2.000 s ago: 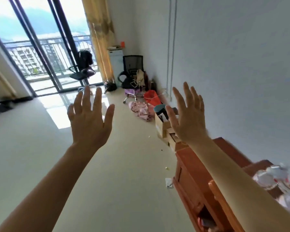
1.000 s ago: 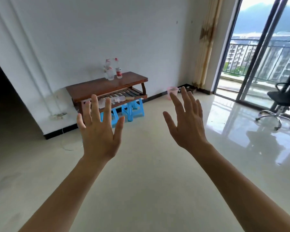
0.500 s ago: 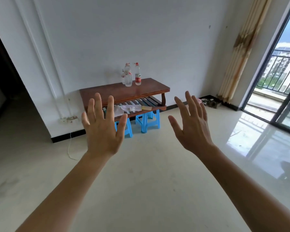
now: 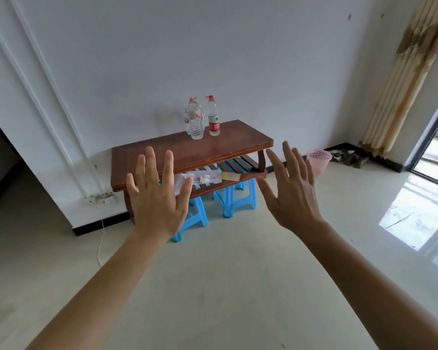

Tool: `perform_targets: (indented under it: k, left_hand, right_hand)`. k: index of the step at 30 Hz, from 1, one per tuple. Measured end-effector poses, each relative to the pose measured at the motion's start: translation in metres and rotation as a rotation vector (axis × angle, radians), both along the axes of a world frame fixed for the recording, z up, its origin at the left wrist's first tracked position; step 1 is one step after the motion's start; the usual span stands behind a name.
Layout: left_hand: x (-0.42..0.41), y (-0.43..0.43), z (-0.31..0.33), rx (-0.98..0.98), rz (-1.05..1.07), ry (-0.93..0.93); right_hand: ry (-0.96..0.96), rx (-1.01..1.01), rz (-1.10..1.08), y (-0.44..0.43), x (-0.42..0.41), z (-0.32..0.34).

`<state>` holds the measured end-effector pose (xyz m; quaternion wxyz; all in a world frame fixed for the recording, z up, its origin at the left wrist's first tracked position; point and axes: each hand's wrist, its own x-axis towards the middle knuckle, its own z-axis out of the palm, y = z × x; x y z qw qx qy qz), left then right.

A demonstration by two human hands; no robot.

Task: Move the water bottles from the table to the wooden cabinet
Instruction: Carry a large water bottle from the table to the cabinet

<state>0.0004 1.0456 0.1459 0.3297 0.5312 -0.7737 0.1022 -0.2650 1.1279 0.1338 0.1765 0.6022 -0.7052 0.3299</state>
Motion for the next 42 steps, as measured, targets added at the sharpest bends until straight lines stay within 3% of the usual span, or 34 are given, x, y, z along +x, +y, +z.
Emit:
perform_targets:
  k: [5,12,19,27,33,42]
  left_hand:
    - [-0.057,-0.107,0.020,-0.013,0.064,-0.001]
    - [-0.079,-0.249,0.001,0.041,0.158,0.031]
    - [-0.092,-0.413,-0.006,0.027,0.158,0.072]
    - [-0.122,-0.606,0.021,0.021,0.081,0.041]
    - [-0.149,-0.717,-0.004,0.094,0.052,0.035]
    - [-0.210,-0.891,-0.051,0.220,0.029,-0.021]
  right_hand:
    - [0.017,0.015,0.103,-0.143,-0.060,0.026]
    - [0.020,0.043,0.234,-0.315,-0.081,0.015]
    - [0.096,0.032,0.209,-0.474,-0.098,0.015]
    - [0.053,0.013,0.120,-0.643,-0.125,0.047]
    - [0.005,0.038,0.108,-0.756,-0.154,0.029]
    - [-0.131,0.077,0.328,-0.956,-0.217,-0.020]
